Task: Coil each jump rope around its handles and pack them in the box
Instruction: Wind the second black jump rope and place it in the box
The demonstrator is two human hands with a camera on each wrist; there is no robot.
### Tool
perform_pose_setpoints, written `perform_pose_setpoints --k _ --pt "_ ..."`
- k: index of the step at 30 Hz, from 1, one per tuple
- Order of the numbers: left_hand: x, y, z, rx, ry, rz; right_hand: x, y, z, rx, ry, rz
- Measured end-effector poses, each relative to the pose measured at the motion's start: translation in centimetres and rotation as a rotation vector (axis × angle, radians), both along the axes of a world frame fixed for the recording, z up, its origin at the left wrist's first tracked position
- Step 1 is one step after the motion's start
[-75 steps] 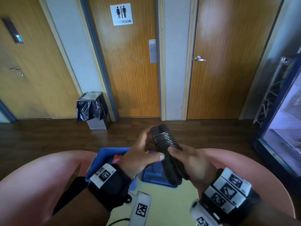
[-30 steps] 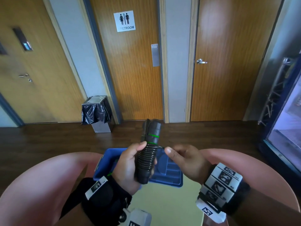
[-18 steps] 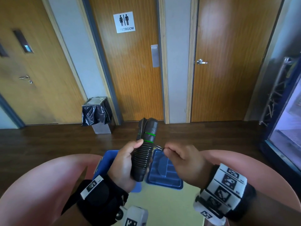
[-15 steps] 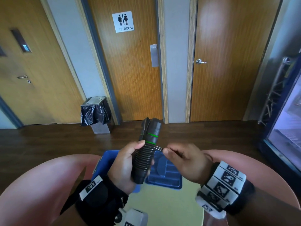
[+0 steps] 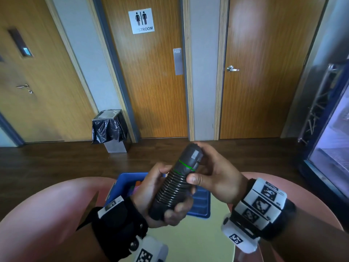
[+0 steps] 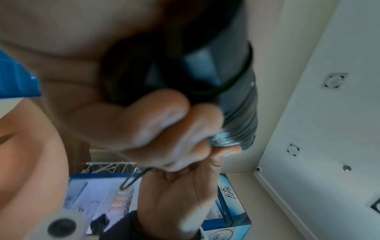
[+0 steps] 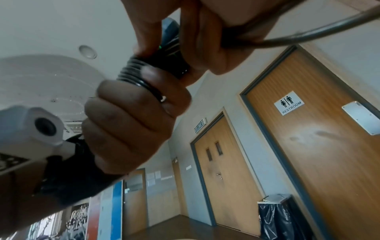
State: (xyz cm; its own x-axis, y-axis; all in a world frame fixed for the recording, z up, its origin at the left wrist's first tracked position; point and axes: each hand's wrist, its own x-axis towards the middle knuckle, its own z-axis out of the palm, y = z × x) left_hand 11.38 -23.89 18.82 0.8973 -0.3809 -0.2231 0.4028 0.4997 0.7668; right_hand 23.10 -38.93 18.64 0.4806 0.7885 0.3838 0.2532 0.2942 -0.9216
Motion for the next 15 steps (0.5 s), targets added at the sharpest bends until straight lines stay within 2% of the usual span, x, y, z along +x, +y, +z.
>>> perform_pose_setpoints --k 4,9,12,15 --pt "0.4 0.6 0.9 0.248 0.033 0.187 -0.1 0.0 -0.6 -0.102 -0.092 -0.242" --pt "0.4 0.0 0.5 0.771 -0.118 0.531 -1.0 0.7 -1.6 -0.239 -0.045 -0.533" --pt "0.4 -0.6 -0.7 0.881 -0.234 0.630 -1.3 1.2 -2.0 -0.278 -0.013 -0.553" --pt "0.1 -0.3 -1.6 0.871 -0.183 0.637 -1.3 0.9 -2.1 -0.420 -0.134 -0.459"
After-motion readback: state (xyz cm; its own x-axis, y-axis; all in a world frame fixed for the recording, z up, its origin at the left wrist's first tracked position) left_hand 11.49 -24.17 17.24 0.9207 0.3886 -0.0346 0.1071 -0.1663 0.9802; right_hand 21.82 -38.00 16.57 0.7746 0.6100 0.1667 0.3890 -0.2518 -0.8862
